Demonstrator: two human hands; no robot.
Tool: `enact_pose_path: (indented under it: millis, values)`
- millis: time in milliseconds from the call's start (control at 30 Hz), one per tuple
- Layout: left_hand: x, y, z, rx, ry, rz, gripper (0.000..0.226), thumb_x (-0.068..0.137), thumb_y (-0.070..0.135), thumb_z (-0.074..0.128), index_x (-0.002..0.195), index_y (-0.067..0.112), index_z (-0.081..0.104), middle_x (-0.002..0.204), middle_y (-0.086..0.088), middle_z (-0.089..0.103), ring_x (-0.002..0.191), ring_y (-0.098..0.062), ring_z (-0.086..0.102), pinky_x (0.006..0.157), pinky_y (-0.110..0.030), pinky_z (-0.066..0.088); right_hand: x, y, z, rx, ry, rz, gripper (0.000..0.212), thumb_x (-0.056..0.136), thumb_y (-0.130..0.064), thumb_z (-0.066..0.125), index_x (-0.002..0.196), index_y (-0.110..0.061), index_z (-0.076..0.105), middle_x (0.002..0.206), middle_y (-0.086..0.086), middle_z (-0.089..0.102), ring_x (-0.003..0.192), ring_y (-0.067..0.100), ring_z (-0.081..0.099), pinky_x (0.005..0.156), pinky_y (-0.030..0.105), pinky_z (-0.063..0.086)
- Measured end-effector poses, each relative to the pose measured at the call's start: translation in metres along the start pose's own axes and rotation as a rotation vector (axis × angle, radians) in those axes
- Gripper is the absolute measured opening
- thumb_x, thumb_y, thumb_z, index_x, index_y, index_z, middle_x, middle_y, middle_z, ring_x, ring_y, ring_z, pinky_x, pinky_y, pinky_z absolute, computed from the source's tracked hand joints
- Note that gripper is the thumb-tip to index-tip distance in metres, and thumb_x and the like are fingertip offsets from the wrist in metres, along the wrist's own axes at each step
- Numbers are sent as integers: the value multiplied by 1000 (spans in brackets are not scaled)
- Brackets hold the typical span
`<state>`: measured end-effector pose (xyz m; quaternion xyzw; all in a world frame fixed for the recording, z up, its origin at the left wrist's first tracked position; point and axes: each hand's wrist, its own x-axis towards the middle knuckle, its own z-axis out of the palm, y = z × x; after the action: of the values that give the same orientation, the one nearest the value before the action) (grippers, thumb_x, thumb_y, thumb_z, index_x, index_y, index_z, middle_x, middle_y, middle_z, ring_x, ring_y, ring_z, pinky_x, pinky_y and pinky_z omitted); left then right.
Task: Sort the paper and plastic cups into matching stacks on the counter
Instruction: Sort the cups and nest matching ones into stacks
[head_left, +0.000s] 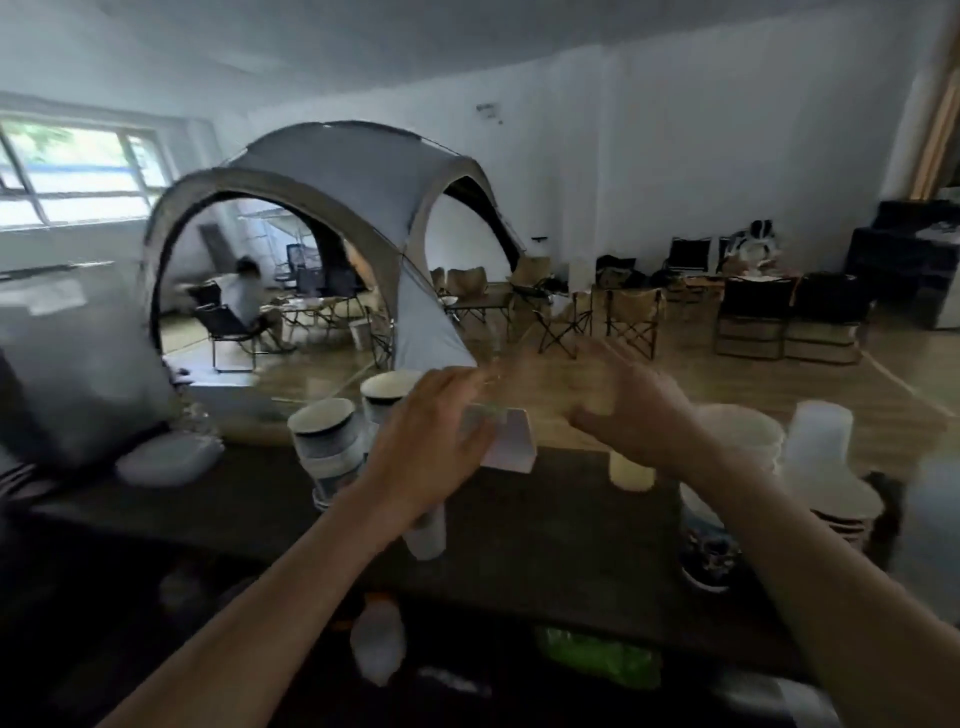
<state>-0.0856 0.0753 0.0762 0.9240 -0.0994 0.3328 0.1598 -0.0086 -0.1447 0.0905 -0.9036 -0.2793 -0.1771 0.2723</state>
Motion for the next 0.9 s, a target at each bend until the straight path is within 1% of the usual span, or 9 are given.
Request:
enact_pose_path:
  millis: [233,333,400,500,600,667,733,800,900]
  values:
    - [-34,-87,-37,94,95,-190,76,86,49,66,147,21,32,143,0,43,127,-17,47,99,-37,46,46,-61,93,83,-187,-64,96,78,-56,73,153,-31,18,157,0,31,138,24,41,106,39,39]
    - [-40,-109,-27,-39,-16,-355,101,76,49,77,153,22,16,151,-1,37,130,-17,47,102,-39,44,55,-60,119,196,-265,-14,108,68,-62,77,152,-35,15,156,3,34,138,26,41,108,47,42]
    - [-44,-117,-17,-175,-144,-414,110,70,44,84,152,27,12,151,-1,38,131,-17,47,104,-42,45,55,-59,134,316,-343,44,111,67,-52,82,151,-35,13,153,7,38,137,28,42,107,49,44]
    - [-50,-122,3,-323,-251,-397,112,69,32,86,150,32,9,138,5,50,125,-10,51,100,-33,46,49,-54,162,451,-448,124,100,71,-36,83,150,-33,21,147,3,46,136,22,43,108,49,42]
    - [-54,-123,24,-354,-314,-422,107,72,35,81,150,16,12,131,8,50,121,-9,51,96,-26,42,41,-43,194,517,-458,87,68,71,-38,76,134,-30,52,136,-8,54,128,10,50,107,46,44]
    - [-56,-127,39,-348,-293,-427,104,67,50,73,148,12,20,138,0,49,129,-16,49,98,-25,40,29,-47,197,567,-417,119,61,79,-25,74,135,-22,51,130,-5,60,122,9,56,106,41,47]
    - [-55,-125,51,-343,-279,-419,95,73,44,75,146,11,24,141,-6,47,132,-22,48,99,-26,39,19,-48,191,595,-351,172,60,82,-19,72,137,-18,48,128,-2,62,119,11,59,104,39,49]
    - [-48,-110,63,-385,-309,-393,88,81,31,77,147,11,22,144,-8,48,131,-23,49,101,-29,41,8,-36,180,591,-302,212,60,83,-23,70,138,-22,46,127,-2,63,117,10,60,102,39,50]
    - [-31,-80,90,-448,-344,-306,88,81,34,77,149,20,23,146,-3,48,131,-21,51,100,-27,42,-11,-4,152,553,-236,286,63,82,-31,69,139,-29,44,126,-9,63,116,7,60,100,36,51]
